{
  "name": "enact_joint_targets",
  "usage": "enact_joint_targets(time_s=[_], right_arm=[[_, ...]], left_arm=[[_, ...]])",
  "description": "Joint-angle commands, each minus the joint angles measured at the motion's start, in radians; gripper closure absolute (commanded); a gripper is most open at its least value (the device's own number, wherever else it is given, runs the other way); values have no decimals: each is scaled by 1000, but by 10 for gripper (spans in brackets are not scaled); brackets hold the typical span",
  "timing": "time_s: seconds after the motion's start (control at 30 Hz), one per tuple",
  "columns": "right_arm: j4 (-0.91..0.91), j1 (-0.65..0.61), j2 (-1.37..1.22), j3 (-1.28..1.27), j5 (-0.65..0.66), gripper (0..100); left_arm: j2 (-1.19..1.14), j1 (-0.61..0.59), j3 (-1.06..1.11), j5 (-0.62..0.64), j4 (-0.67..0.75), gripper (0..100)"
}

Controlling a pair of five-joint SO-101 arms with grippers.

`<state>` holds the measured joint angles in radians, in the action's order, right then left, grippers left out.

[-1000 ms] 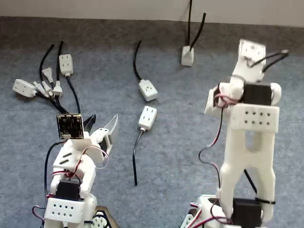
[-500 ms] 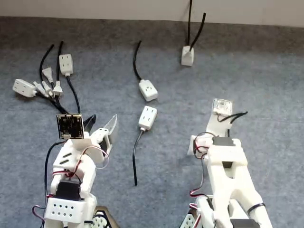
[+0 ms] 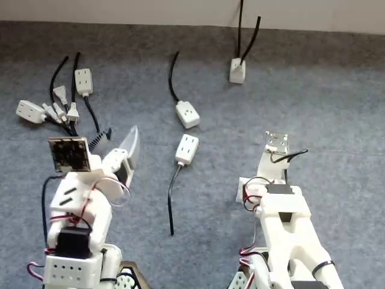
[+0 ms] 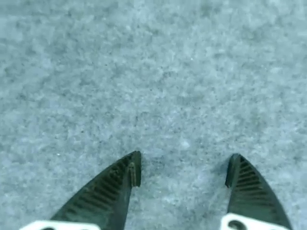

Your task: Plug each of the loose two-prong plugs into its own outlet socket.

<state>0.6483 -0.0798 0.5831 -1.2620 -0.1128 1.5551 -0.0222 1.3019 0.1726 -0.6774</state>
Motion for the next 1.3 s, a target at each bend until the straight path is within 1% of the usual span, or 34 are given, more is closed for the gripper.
enact_joint_targets(time_s=[0.0, 0.1, 0.17, 0.23, 0.37, 0.5, 0.63, 0.77, 0.97, 1.13, 1.27], right_arm=[[-28, -4, 18, -2, 21, 716], [-28, -5, 13, -1, 21, 716], [-28, -5, 13, -1, 21, 716], [-28, -5, 8, 1, 21, 716], [-28, -7, 8, 1, 21, 716], [-28, -8, 8, 1, 21, 716], [-30, -10, 8, 1, 21, 716], [-30, -10, 8, 1, 21, 716], [-30, -10, 8, 1, 23, 716], [-30, -10, 8, 1, 23, 716], [-38, -10, 8, -1, 23, 716]], left_arm=[[-248, -33, -294, -78, -2, 800], [-542, -67, -579, -135, -21, 800], [-733, -101, -791, -163, -72, 800], [-931, -137, -1006, -215, -143, 800], [-1326, -234, -1440, -325, -350, 800], [-1693, -357, -1837, -330, -539, 802], [-1998, -426, -2152, -330, -686, 803], [-2249, -447, -2399, -330, -755, 803], [-2536, -441, -2677, -328, -756, 803], [-2714, -447, -2804, -256, -753, 803], [-2813, -450, -2865, -253, -750, 803]])
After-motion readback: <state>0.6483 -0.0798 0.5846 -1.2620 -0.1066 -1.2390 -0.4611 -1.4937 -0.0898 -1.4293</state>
